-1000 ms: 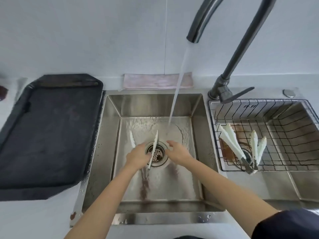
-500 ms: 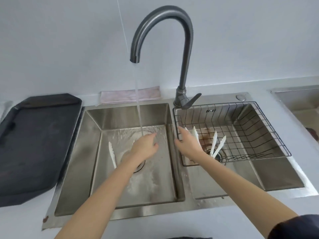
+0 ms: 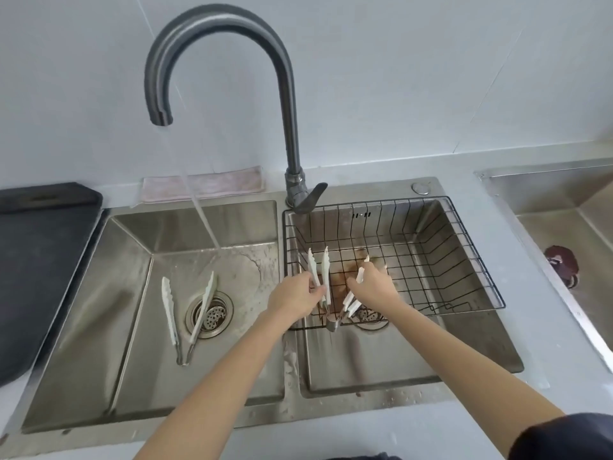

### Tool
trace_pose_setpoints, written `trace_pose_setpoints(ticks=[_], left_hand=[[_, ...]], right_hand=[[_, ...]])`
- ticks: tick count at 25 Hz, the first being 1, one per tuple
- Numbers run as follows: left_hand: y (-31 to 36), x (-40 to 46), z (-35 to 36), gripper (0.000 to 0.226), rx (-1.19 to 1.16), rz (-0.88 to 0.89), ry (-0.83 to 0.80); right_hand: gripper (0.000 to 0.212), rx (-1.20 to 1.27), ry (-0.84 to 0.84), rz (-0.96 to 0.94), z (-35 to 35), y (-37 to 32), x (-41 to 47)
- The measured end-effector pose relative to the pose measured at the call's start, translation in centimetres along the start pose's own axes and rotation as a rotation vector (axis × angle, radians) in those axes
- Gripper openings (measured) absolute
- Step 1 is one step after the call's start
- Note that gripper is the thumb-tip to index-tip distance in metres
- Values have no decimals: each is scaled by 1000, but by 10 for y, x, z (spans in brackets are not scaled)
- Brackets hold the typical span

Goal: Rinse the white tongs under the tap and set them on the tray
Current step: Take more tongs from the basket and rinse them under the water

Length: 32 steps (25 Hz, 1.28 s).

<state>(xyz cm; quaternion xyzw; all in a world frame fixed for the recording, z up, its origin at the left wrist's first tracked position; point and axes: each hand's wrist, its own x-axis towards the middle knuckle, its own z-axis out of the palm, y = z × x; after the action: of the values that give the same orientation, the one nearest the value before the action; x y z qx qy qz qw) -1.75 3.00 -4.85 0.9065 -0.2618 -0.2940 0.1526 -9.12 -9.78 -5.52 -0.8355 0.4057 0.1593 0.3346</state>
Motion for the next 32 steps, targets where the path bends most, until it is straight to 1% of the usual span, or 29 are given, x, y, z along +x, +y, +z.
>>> trace_pose_setpoints(ticks=[7,10,13,15,17,20,22,25,27,29,30,32], left_hand=[[11,3,8,45,-52,-64,-44],[11,4,8,43,-114,-68,-46],[13,2,5,42,-199,-75,-24],[15,0,2,43,-256,-73,-8],[14,-3,-2,45,-329,-78,13],[7,-11,-10,48,-516,-92,66],[-1,-17,-16,45,-633,-113,110],[-24,-23,-25,37,-855,-190,158],[-41,-29,-32,31,-1056,-229,175],[-57,-37,-37,26,-1180,-240,204],[-64,-40,-39,25,-1194,-230,228],[-76,-49,-42,25,-1168,-201,289]], right_hand=[[42,-124,-28,-23,8,-4,14],[38,-114,-19,-14,8,-5,13],[37,-48,11,-7,7,-5,9],[42,32,42,-19,4,-8,4],[51,111,74,-55,1,-14,-5],[62,197,145,-117,0,-24,-18],[70,273,176,-133,4,-32,-27],[75,408,165,-166,15,-48,-41],[70,470,151,-206,25,-58,-47],[52,538,138,-249,36,-70,-53],[45,560,109,-258,41,-76,-55],[43,628,34,-248,51,-88,-57]])
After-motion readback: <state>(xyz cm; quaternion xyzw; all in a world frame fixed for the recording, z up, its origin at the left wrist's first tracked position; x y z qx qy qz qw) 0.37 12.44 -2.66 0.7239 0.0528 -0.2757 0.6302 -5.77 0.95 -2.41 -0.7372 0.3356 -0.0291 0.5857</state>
